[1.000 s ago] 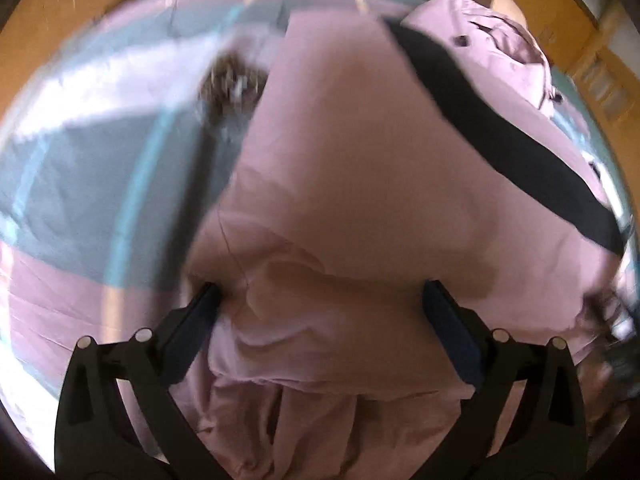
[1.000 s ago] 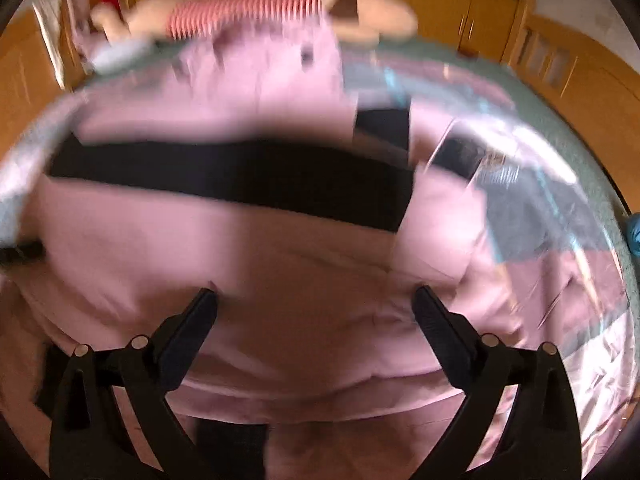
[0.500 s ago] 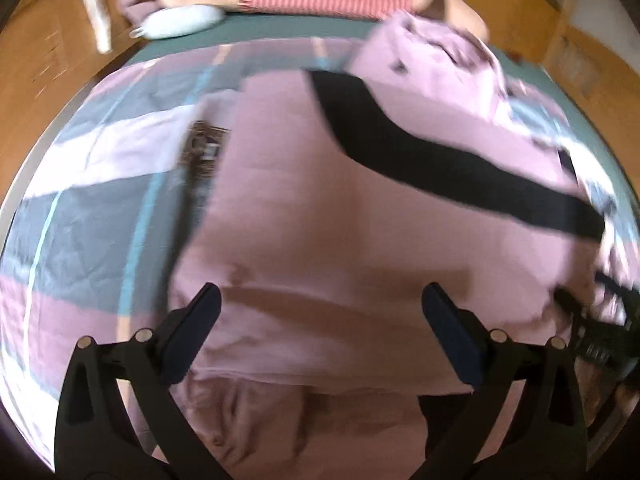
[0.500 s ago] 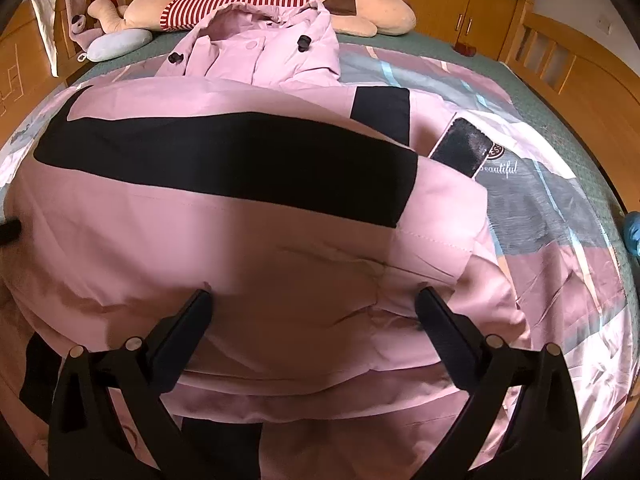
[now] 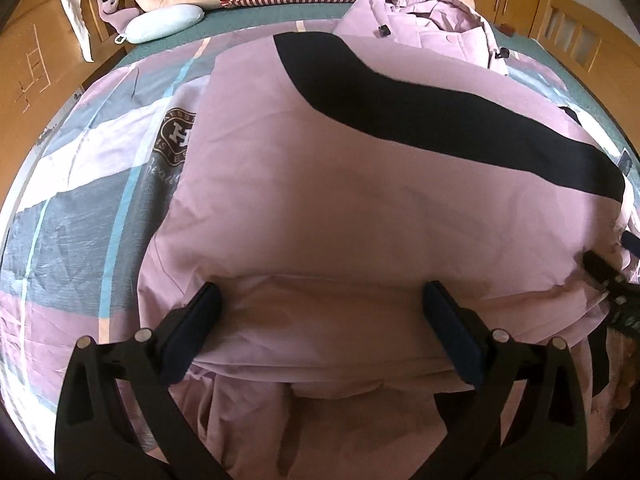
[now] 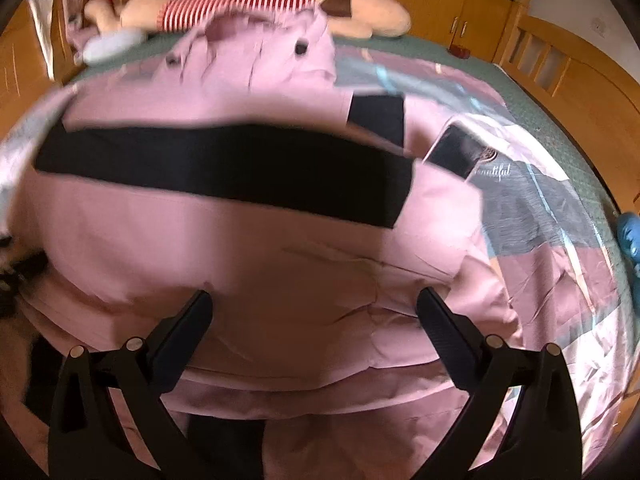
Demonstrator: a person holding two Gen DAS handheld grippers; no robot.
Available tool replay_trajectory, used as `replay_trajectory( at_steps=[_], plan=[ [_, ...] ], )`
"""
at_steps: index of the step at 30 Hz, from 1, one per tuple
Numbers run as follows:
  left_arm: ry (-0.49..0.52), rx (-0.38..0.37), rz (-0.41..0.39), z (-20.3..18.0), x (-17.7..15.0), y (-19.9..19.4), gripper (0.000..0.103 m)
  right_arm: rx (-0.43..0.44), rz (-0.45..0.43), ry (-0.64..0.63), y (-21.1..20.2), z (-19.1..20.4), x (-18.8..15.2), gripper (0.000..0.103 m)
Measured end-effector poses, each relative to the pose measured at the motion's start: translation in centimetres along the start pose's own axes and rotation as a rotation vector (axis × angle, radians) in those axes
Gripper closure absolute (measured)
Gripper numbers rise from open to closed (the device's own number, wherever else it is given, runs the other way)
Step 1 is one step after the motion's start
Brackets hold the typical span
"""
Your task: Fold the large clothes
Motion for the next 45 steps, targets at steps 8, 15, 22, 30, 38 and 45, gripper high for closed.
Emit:
replay_trajectory(
  at_steps=[8, 15, 22, 30, 38, 45],
  plan=[
    [0.008, 0.017, -0.003, -0.3, 0.0, -0.1, 0.002, -0.06, 0.089, -0.035, 2.0, 0.1, -0.4, 0.001],
    [-0.023, 0.032, -0.007, -0.1, -0.4, -2.3, 0.002, -0.023, 0.072, -0.006, -1.6, 0.2, -1.0, 0.001],
    [0.041, 0.034, 0.023, -1.5, -1.7, -1.8, 0.002, -0.051, 0.169, -0.05, 0.2, 0.9, -2.6, 0.001],
    [0.026, 0.02, 0.046, -1.4, -2.4, -2.0, 0.002, -0.076, 0.139, -0.09, 0.6, 1.2, -3.2, 0.001],
    [0.022, 0.017, 0.107, -1.7, -3.6, -1.9, 0.002, -0.066, 0.106, -0.097, 0.6, 1.0, -3.6, 0.001],
    [0.127, 0.133, 0.07, -3.5, -5.7, -3.3, 0.002, -0.088, 0.126, -0.165, -1.1, 1.4, -5.7, 0.001]
  ],
)
Point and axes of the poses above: each gripper's, at about its wrist camera, not at the fingertips, and y roughly the way its jaws point, z to its left, x to its top, the point moved 1 cm from there along y, roughly the way its jaws point, and after that the axes turned 11 degrees about y, right-handed, at the moved point
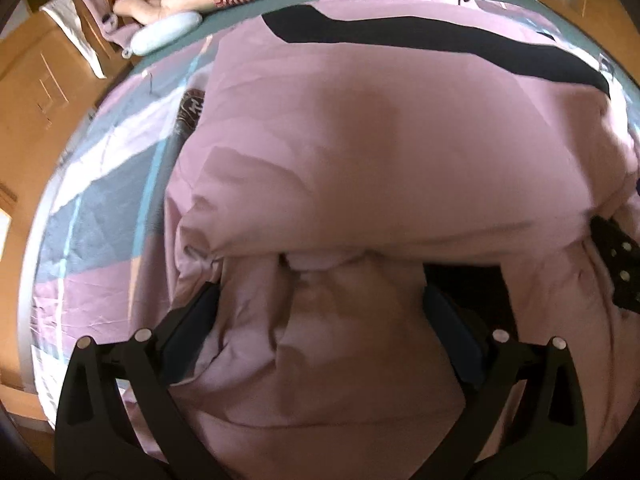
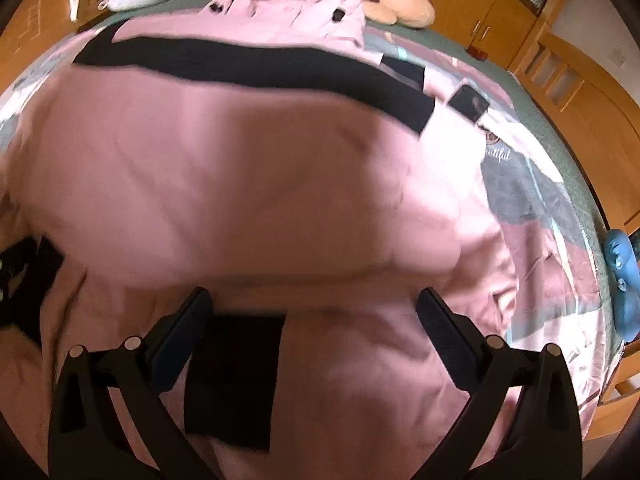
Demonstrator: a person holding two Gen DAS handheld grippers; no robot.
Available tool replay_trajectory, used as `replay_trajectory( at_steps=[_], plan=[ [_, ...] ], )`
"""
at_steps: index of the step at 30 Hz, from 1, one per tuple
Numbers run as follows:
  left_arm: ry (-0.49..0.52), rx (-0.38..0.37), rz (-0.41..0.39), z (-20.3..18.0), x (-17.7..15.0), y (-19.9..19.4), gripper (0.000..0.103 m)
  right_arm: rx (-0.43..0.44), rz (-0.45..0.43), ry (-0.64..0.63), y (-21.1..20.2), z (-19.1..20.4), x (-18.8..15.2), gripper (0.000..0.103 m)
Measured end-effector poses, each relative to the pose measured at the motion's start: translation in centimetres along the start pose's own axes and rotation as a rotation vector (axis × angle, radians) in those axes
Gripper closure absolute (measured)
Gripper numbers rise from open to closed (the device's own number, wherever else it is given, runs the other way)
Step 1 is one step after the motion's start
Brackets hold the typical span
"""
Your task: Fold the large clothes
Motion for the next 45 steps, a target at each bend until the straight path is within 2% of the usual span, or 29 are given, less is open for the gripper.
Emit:
replay_trajectory(
  at_steps=[5, 7, 11, 13, 14, 16, 18, 21, 23, 25, 27, 29, 31, 33, 34, 35, 37, 38, 41, 43, 45],
  plan=[
    [-0.002, 0.029, -0.031, -0.4, -1.2, -1.4, 0.002, 0.048, -0.081, 0.053, -1.1, -1.2, -2.1, 0.001],
    [-0.023, 0.015, -0.042, -0.1, -1.5, -2.2, 0.002, 0.06, -0.088, 0.045, -1.6, -1.3, -3.1, 0.001],
    [-0.088, -0.06, -0.104, 2.1, -1.4, -4.4, 0.002, 0.051, -0.049, 0.054, -2.5, -1.5, -4.4, 0.001],
    [-0.13, -0.076, -0.114, 4.1, -0.9, -4.7, 0.002, 0.076, -0.019, 0.061, -3.4, -1.4, -3.7, 0.001],
    [-0.165, -0.098, -0.108, 5.4, -0.7, -4.5, 0.002, 0.105, -0.037, 0.073, -4.0, -1.5, -3.1, 0.001],
    [-0.218, -0.14, -0.085, 7.1, -0.2, -3.7, 0.002, 0.184, -0.145, 0.124, -6.5, -1.7, -0.6, 0.001],
    [-0.268, -0.175, -0.038, 8.5, 0.5, -2.6, 0.002, 0.211, -0.179, 0.15, -7.6, -1.5, 2.7, 0.001],
    [-0.291, -0.164, -0.025, 9.7, 1.7, -1.7, 0.002, 0.283, -0.148, 0.19, -6.6, -0.8, 8.4, 0.001],
    [-0.26, -0.138, -0.034, 9.4, 2.8, -1.3, 0.002, 0.328, -0.107, 0.206, -4.3, -0.2, 11.6, 0.001],
    [-0.224, -0.115, -0.034, 8.7, 3.2, -1.0, 0.002, 0.297, -0.011, 0.214, -0.2, 0.2, 13.9, 0.001],
    [-0.19, -0.091, -0.018, 7.9, 3.6, -0.2, 0.002, 0.201, 0.091, 0.182, 4.4, 0.5, 14.6, 0.001],
    [-0.175, -0.098, -0.01, 7.6, 3.8, 0.6, 0.002, 0.191, 0.07, 0.102, 5.4, 0.6, 14.5, 0.001],
    [-0.162, -0.091, -0.011, 7.4, 3.9, 1.0, 0.002, 0.164, 0.052, 0.007, 4.3, 0.9, 14.1, 0.001],
    [-0.181, -0.091, -0.042, 7.7, 4.1, 0.8, 0.002, 0.115, 0.014, -0.018, 3.0, 0.5, 14.0, 0.001],
    [-0.201, -0.091, -0.066, 8.0, 4.1, 0.5, 0.002, 0.12, -0.023, -0.007, 2.0, -0.1, 14.0, 0.001],
    [-0.215, -0.093, -0.094, 8.2, 4.1, 0.1, 0.002, 0.151, -0.049, 0.011, 1.3, -0.6, 13.9, 0.001],
    [-0.212, -0.096, -0.128, 8.0, 4.2, -0.4, 0.002, 0.279, -0.09, 0.101, 0.2, -1.8, 14.7, 0.001],
    [-0.198, -0.092, -0.126, 7.7, 4.3, -0.3, 0.002, 0.31, -0.09, 0.143, 0.3, -2.0, 15.3, 0.001],
    [-0.178, -0.094, -0.067, 6.7, 4.4, 1.3, 0.002, 0.304, 0.003, 0.199, 3.1, -1.2, 16.5, 0.001],
    [-0.208, -0.13, -0.043, 6.9, 4.1, 2.5, 0.002, 0.196, 0.091, 0.158, 6.4, 0.4, 16.5, 0.001],
    [-0.263, -0.211, -0.022, 7.7, 3.9, 3.3, 0.002, 0.193, 0.097, 0.154, 7.8, 0.6, 17.0, 0.001]
  ],
)
Point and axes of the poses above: each gripper's, at about its wrist camera, not at the fingertips, and y roughly the way its jaws point, z to its left, x to its top, the point moved 1 cm from there along y, roughly the way its jaws point, and after that the axes turned 11 degrees about y, right-handed, at the moved point
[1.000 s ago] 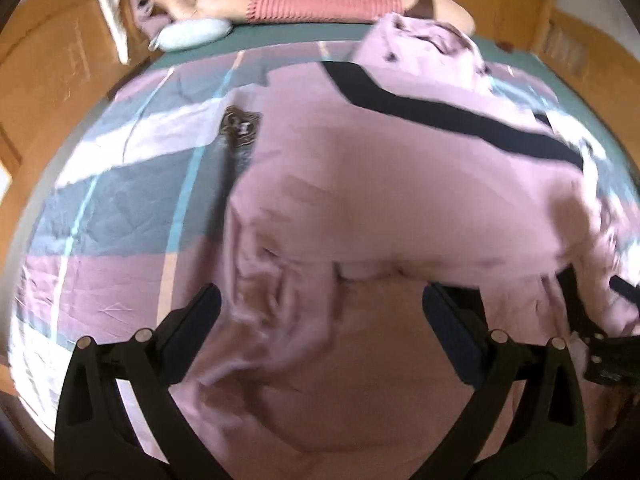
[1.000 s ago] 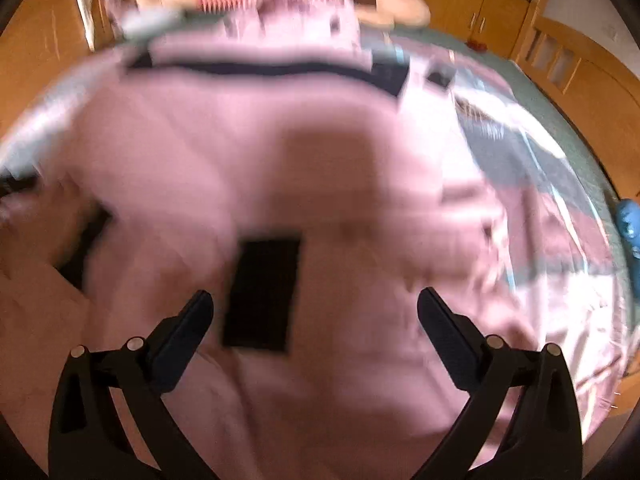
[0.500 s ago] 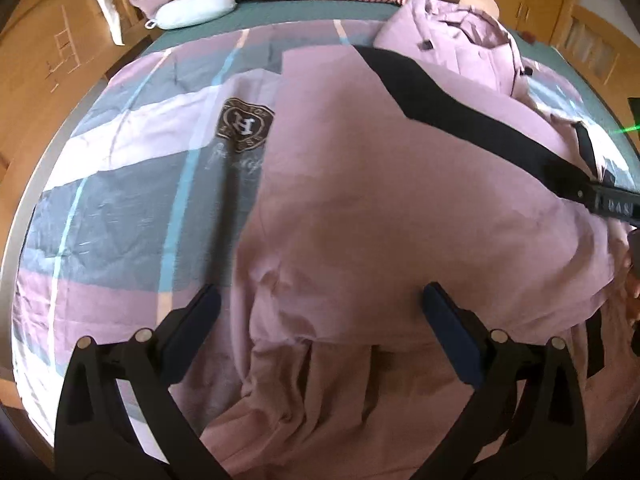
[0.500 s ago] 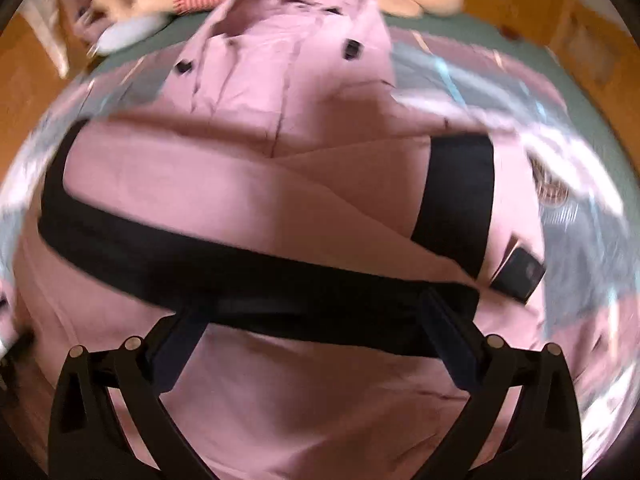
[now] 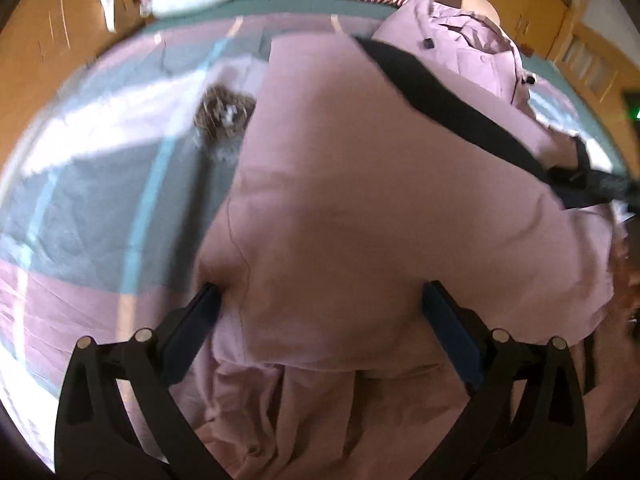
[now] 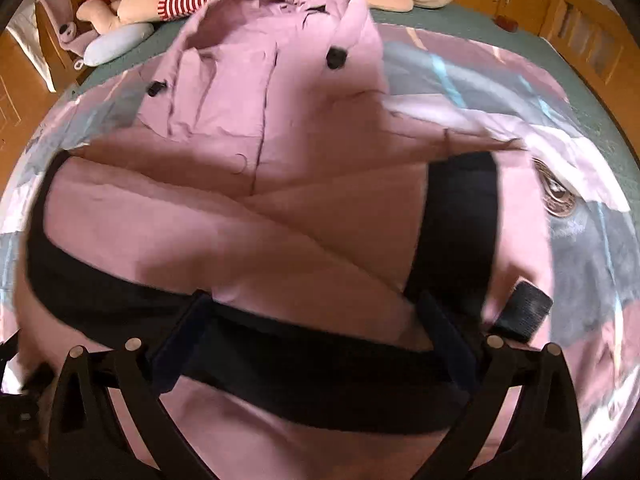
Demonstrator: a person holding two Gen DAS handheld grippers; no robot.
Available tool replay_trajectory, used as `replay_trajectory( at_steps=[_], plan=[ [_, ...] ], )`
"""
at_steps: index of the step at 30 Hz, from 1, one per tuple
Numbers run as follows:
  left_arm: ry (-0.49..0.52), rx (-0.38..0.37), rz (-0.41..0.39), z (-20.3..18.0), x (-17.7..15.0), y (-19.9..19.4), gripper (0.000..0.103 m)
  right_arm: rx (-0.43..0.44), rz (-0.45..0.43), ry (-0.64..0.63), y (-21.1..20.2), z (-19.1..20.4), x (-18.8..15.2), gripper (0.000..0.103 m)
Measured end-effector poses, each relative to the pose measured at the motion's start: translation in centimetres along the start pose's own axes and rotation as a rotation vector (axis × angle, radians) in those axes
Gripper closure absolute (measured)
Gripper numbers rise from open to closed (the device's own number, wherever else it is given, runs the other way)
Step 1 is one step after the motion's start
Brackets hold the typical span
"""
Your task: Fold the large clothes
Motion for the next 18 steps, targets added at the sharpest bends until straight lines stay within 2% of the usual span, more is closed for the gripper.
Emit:
replay_trajectory(
  at_steps=[1, 3, 6, 8, 12, 14, 16, 18],
  plan=[
    [-0.027, -0.03, 0.004, 0.4, -0.1, 0.1, 0.002, 0.004, 0.007, 0.025, 0.1, -0.1, 0.4, 0.001],
    [-0.048, -0.039, 0.013, 0.8, -0.2, 0.1, 0.002, 0.006, -0.023, 0.093, -1.0, -0.4, 1.5, 0.001],
    [-0.062, -0.031, 0.017, 0.4, -0.9, -0.2, 0.002, 0.159, -0.132, 0.143, -4.0, -0.4, 4.2, 0.001],
    [-0.061, -0.023, 0.015, 0.1, -1.1, -0.4, 0.002, 0.16, -0.171, 0.17, -4.7, -0.4, 6.8, 0.001],
    [-0.037, -0.007, 0.009, 0.0, -1.1, -0.4, 0.002, 0.08, -0.171, 0.204, -2.5, 0.5, 14.0, 0.001],
    [-0.042, -0.008, 0.006, 0.1, -1.1, -0.1, 0.002, 0.003, -0.16, 0.218, -0.8, 1.3, 17.3, 0.001],
    [-0.038, -0.004, -0.004, 0.0, -1.3, 0.0, 0.002, -0.112, -0.19, 0.21, 1.1, 2.6, 20.6, 0.001],
    [-0.03, 0.002, -0.017, -0.1, -1.4, 0.0, 0.002, -0.193, -0.216, 0.187, 3.2, 3.5, 23.1, 0.008]
  ],
)
Point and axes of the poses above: each gripper's, at about its wrist camera, not at the fingertips, and y roughly the way its jaws point, z to its left, x to its top, the point moved 1 cm from there along y, roughly the way its jaws point, and after that the axes turned 11 degrees about y, right-handed, at the moved point
